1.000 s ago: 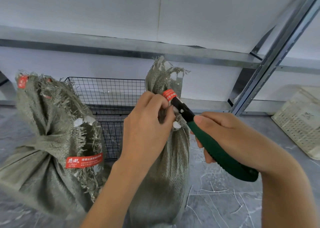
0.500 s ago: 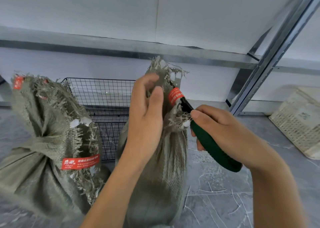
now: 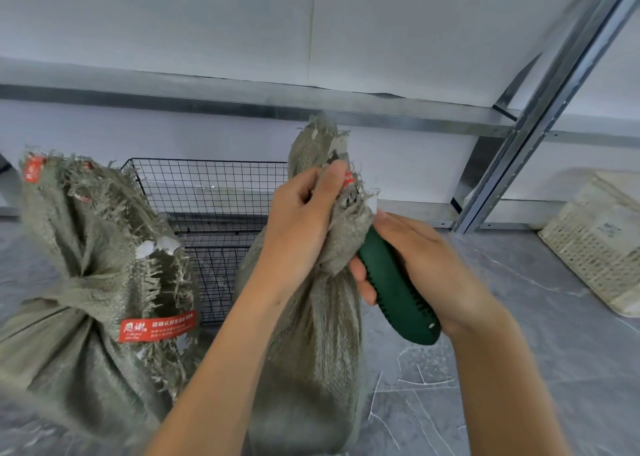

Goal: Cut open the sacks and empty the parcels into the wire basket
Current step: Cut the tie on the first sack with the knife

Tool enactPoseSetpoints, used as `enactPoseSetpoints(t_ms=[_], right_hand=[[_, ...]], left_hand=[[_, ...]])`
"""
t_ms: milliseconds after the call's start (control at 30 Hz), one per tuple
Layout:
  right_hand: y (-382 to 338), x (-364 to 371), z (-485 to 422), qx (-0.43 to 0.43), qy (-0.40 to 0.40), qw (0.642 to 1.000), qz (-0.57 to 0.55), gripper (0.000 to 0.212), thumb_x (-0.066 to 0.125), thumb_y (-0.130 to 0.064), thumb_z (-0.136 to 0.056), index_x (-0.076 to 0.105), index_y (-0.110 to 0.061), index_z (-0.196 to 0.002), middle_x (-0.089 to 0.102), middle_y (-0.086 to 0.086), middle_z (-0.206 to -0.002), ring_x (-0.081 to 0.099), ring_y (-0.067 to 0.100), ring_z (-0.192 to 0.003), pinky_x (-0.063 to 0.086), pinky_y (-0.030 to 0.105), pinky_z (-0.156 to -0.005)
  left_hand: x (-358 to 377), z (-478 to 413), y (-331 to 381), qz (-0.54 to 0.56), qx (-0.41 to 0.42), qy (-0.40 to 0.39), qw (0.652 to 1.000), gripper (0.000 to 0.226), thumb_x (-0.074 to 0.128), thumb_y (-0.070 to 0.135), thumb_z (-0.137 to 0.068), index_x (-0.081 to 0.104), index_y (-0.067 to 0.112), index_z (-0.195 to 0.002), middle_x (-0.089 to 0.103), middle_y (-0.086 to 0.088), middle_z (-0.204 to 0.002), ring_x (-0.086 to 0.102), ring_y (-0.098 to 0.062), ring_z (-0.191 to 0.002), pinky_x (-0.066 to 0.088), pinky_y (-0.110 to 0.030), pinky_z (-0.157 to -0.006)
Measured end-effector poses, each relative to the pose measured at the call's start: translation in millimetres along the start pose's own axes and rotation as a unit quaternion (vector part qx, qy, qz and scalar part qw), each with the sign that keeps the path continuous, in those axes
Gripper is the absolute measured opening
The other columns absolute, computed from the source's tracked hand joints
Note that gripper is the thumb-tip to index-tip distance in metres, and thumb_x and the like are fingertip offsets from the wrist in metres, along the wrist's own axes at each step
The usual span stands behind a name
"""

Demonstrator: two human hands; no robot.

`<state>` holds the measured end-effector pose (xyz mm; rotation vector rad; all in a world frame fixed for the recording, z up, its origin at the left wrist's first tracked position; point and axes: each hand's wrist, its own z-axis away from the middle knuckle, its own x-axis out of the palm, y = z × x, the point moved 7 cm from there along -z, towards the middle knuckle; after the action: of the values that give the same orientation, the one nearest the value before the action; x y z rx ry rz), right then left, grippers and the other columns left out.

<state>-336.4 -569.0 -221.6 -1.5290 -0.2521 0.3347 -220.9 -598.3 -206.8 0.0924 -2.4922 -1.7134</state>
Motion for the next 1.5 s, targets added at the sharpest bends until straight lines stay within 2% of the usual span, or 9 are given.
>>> enactPoseSetpoints(t_ms=[67,233,367,467,600,733,867,1200,1500], right_hand=[[6,8,-4,0.01,-0.006,0.999,-0.03,0.042,0.037,-0.032,-0.101,0.058,-0.006,-0.076,0.058,0.013,-0.062,0.05,0.023,-0.045,0.045,0.028,-0.047],[17,23,-10,0.019,-0.002,0.996,-0.089,0.04,0.04,-0.031,-0.1,0.057,-0.007,-0.074,0.058,0.013,-0.059,0.05,0.022,-0.043,0.044,0.025,-0.045],[19,26,-11,0.013,0.01,0.996,-0.092,0.037,0.04,-0.028,-0.101,0.054,-0.006,-0.075,0.056,0.013,-0.058,0.05,0.023,-0.043,0.044,0.025,-0.045],[20,28,-13,0.002,0.01,0.995,-0.098,0.038,0.04,-0.028,-0.101,0.053,-0.006,-0.073,0.055,0.014,-0.058,0.049,0.024,-0.045,0.043,0.026,-0.047],[21,30,-15,-0.016,0.01,0.995,-0.103,0.041,0.039,-0.027,-0.101,0.055,-0.008,-0.068,0.054,0.015,-0.057,0.048,0.025,-0.045,0.043,0.028,-0.048],[21,33,-15,-0.022,0.008,0.994,-0.103,0.04,0.038,-0.026,-0.101,0.054,-0.007,-0.069,0.053,0.015,-0.057,0.048,0.025,-0.045,0.043,0.029,-0.048],[22,33,-15,-0.019,0.008,0.995,-0.102,0.04,0.038,-0.028,-0.101,0.054,-0.008,-0.07,0.053,0.015,-0.058,0.049,0.025,-0.046,0.044,0.029,-0.049],[23,41,-16,-0.019,0.001,0.992,-0.124,0.041,0.038,-0.026,-0.102,0.053,-0.008,-0.068,0.052,0.013,-0.057,0.047,0.024,-0.045,0.043,0.029,-0.048],[23,43,-15,-0.015,-0.016,0.991,-0.132,0.044,0.037,-0.028,-0.101,0.053,-0.009,-0.066,0.052,0.013,-0.057,0.046,0.024,-0.043,0.042,0.028,-0.046]], left_hand=[[-6,2,-6,0.024,-0.003,0.035,0.999,0.038,0.047,0.031,-0.097,0.052,0.016,-0.063,0.048,0.005,-0.056,0.047,-0.011,-0.054,0.04,-0.023,-0.055],[-15,13,-12,0.043,0.031,0.143,0.988,0.044,0.044,0.026,-0.1,0.041,-0.004,-0.068,0.038,-0.008,-0.063,0.035,-0.019,-0.06,0.031,-0.032,-0.056],[-20,16,-12,0.011,0.065,0.184,0.981,0.042,0.044,0.028,-0.099,0.042,0.005,-0.064,0.038,0.001,-0.059,0.035,-0.01,-0.057,0.031,-0.027,-0.054],[-23,17,-9,-0.001,0.08,0.196,0.977,0.039,0.044,0.026,-0.1,0.041,0.013,-0.063,0.038,0.005,-0.058,0.034,-0.007,-0.055,0.03,-0.024,-0.053],[-25,19,-7,-0.004,0.095,0.206,0.974,0.039,0.044,0.021,-0.1,0.042,0.007,-0.063,0.037,0.003,-0.057,0.033,-0.006,-0.055,0.03,-0.02,-0.052],[-28,20,-6,-0.004,0.102,0.211,0.972,0.04,0.044,0.019,-0.1,0.04,0.009,-0.062,0.035,0.004,-0.056,0.031,-0.005,-0.054,0.028,-0.018,-0.051],[-28,20,-7,-0.002,0.106,0.218,0.97,0.042,0.045,0.017,-0.1,0.041,0.001,-0.062,0.035,0.002,-0.057,0.031,-0.005,-0.054,0.028,-0.018,-0.051],[-35,23,-5,-0.008,0.101,0.229,0.968,0.042,0.044,0.018,-0.1,0.037,0.013,-0.06,0.034,0.005,-0.055,0.031,-0.007,-0.054,0.028,-0.019,-0.051],[-33,23,-7,0.004,0.086,0.22,0.972,0.04,0.042,0.019,-0.101,0.039,0.01,-0.062,0.035,0.002,-0.057,0.032,-0.008,-0.054,0.029,-0.02,-0.052]])
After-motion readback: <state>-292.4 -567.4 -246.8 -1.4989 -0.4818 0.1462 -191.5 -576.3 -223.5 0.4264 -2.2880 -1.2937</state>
